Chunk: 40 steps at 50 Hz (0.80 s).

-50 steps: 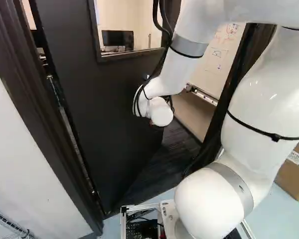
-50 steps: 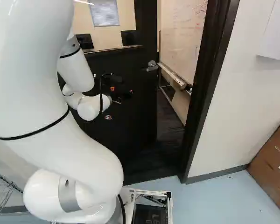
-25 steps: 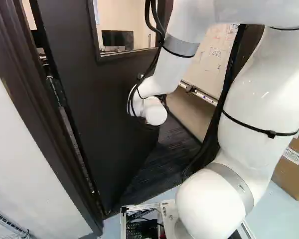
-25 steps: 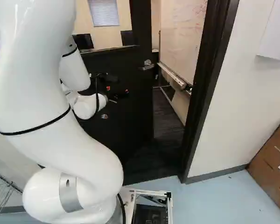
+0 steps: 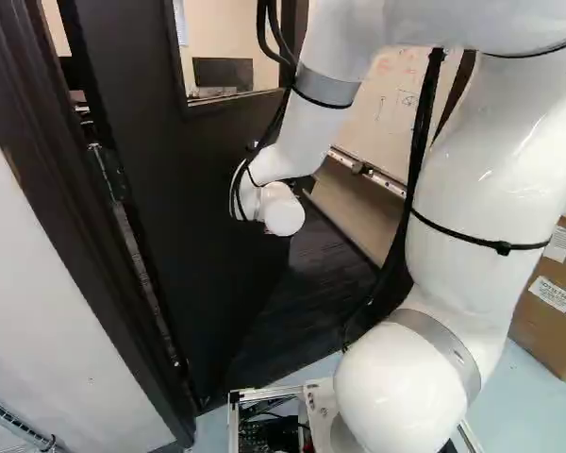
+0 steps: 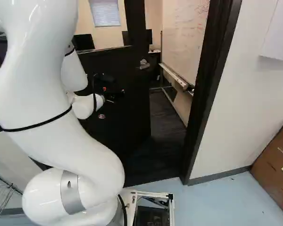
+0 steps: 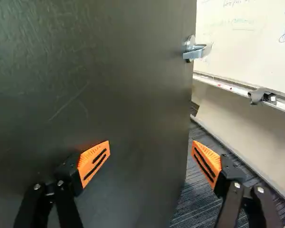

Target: Open the door and move inside

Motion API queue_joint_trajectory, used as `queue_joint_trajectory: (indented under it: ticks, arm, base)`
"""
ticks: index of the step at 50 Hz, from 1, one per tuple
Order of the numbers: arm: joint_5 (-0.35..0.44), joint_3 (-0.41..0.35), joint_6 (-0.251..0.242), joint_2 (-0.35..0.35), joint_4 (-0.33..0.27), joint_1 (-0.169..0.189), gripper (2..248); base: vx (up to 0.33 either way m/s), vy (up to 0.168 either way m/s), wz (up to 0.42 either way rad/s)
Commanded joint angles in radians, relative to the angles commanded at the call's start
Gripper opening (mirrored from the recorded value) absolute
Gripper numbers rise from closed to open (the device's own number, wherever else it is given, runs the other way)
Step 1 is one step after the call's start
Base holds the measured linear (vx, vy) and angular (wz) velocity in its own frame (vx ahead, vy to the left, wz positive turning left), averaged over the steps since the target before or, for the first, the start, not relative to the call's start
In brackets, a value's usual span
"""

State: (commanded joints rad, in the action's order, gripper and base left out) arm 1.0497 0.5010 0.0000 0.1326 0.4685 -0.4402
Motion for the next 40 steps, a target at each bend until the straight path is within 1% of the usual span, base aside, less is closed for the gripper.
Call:
queue_joint_trajectory:
  ticks: [40]
  arm:
    - [0.003, 0.087, 0.0, 0.078, 0.0, -0.086, 247]
  base:
    - [0.0, 0.0, 0.0]
